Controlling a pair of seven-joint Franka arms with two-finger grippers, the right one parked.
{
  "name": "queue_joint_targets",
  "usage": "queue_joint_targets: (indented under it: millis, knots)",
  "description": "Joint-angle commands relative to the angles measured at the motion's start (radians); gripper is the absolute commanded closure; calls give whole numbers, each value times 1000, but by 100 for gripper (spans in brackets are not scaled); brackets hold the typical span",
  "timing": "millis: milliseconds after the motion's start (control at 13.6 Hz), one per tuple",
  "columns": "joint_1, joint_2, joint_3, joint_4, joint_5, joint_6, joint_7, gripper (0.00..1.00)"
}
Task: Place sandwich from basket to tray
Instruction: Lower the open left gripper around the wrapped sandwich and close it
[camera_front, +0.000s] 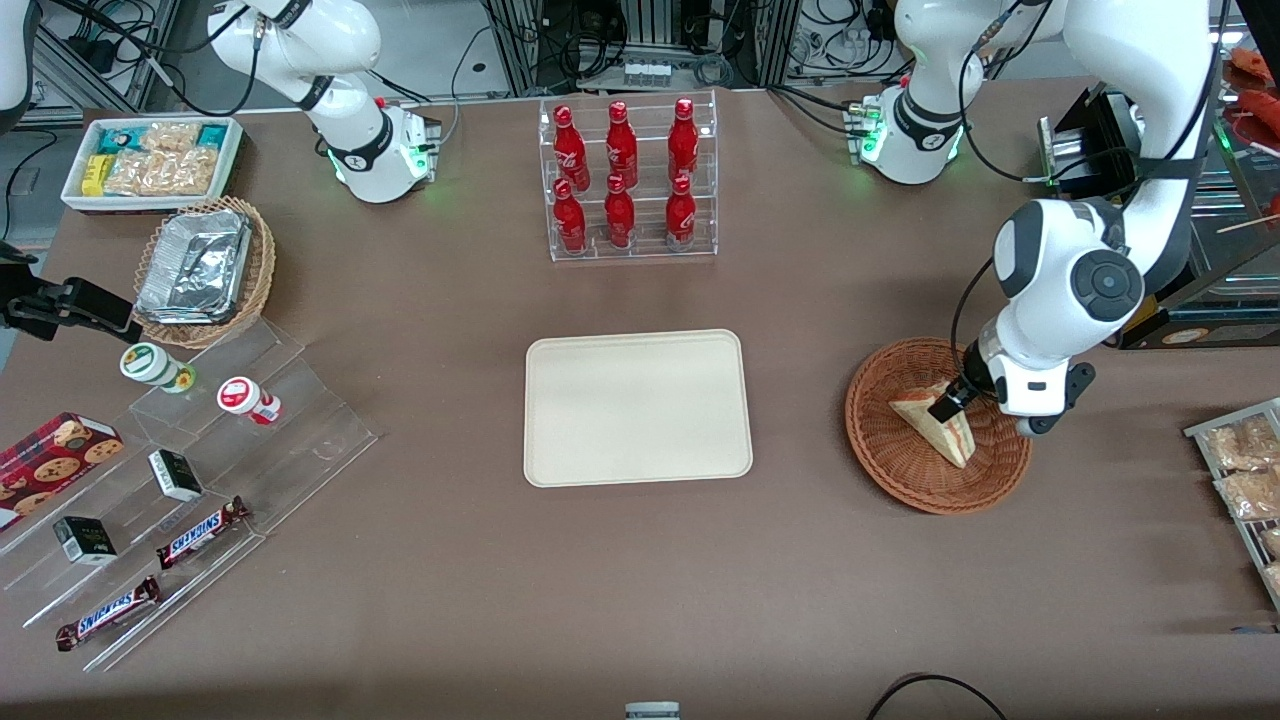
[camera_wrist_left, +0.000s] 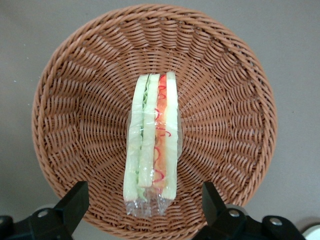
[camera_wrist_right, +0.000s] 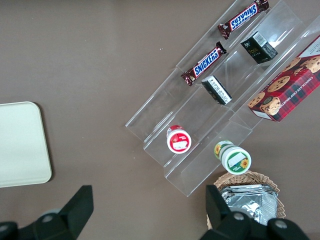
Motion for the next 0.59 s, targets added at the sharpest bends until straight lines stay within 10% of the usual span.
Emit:
queue_joint_targets:
  millis: [0,221,368,516]
  knots:
    - [-2,54,0,-6,16,70,-26,0]
    - [-2,89,0,-9,16,105,-26,0]
    - [-2,89,0,-12,16,104,-28,93]
    - [-2,75,1,-11,16,83,-25,100]
